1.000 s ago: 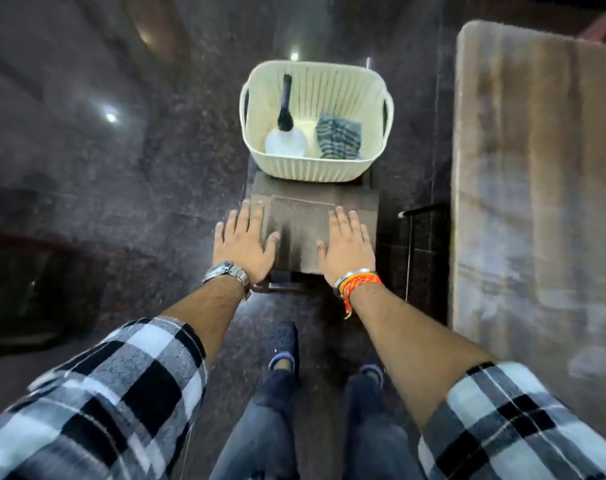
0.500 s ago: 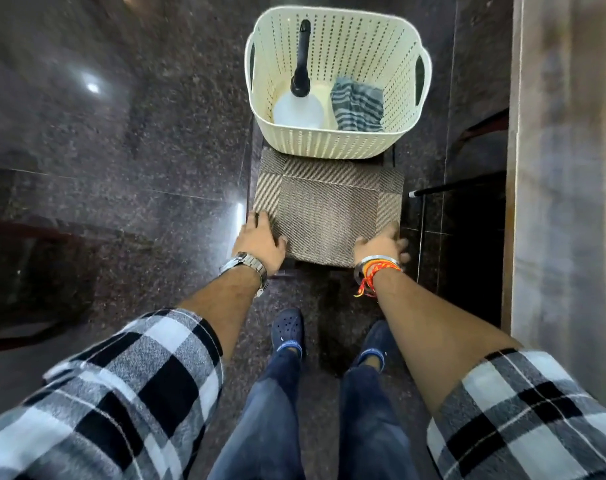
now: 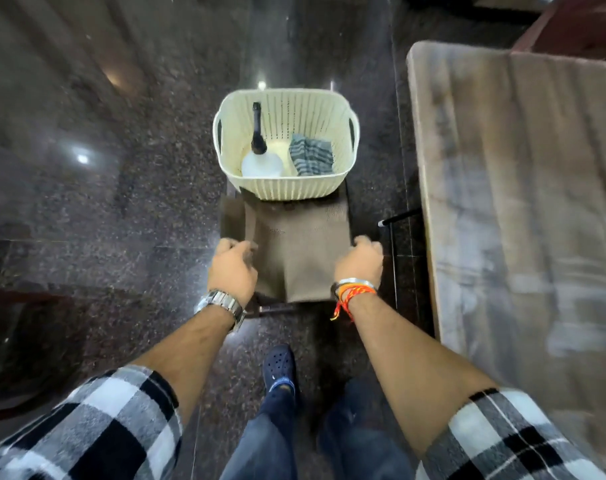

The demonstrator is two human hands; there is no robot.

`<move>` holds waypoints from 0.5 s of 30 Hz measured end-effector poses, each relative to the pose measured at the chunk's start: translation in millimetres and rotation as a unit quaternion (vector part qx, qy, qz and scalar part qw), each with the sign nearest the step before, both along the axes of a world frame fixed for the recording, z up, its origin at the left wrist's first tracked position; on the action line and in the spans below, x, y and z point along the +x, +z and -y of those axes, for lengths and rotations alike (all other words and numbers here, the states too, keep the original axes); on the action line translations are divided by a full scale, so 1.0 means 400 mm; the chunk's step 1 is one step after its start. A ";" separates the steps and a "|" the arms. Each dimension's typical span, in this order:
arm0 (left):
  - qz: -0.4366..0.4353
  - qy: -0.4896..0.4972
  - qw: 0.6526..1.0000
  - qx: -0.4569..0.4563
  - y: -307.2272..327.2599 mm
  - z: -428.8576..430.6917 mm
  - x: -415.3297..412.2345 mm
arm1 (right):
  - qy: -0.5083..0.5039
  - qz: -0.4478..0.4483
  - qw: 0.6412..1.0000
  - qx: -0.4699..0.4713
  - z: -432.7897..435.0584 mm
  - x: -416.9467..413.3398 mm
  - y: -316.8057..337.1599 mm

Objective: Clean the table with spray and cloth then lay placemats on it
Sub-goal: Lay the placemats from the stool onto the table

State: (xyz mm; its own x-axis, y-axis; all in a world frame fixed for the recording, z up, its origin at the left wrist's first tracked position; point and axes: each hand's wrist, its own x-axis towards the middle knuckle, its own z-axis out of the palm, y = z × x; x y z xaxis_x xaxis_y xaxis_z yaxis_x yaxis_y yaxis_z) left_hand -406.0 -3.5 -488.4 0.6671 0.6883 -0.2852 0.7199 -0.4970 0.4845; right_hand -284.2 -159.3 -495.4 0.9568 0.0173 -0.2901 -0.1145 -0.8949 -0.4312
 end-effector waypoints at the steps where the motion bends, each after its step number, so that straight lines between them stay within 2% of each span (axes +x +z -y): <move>1: 0.015 -0.007 1.000 0.010 0.025 0.008 -0.003 | 0.008 -0.016 1.000 0.020 0.009 -0.006 0.022; 5: 0.063 -0.070 0.992 0.080 0.130 0.036 -0.013 | 0.028 -0.081 0.993 0.078 0.073 -0.037 0.061; 9: 0.177 -0.135 0.963 0.149 0.227 0.070 0.002 | 0.018 -0.139 0.981 0.136 0.110 -0.060 0.083; 12: 0.238 -0.169 0.942 0.164 0.314 0.109 0.041 | 0.041 -0.177 0.969 0.165 0.128 -0.055 0.132; 15: 0.296 -0.201 0.921 0.151 0.406 0.140 0.107 | 0.021 -0.209 0.955 0.209 0.162 -0.009 0.197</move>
State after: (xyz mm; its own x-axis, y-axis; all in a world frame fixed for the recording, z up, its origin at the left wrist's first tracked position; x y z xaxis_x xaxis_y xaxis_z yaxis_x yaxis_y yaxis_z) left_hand -363.4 -59.5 -326.2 0.8625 0.3397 0.3752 0.1015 -0.8423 0.5293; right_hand -287.9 -224.0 -416.6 0.7548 0.2512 -0.6059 -0.3221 -0.6627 -0.6760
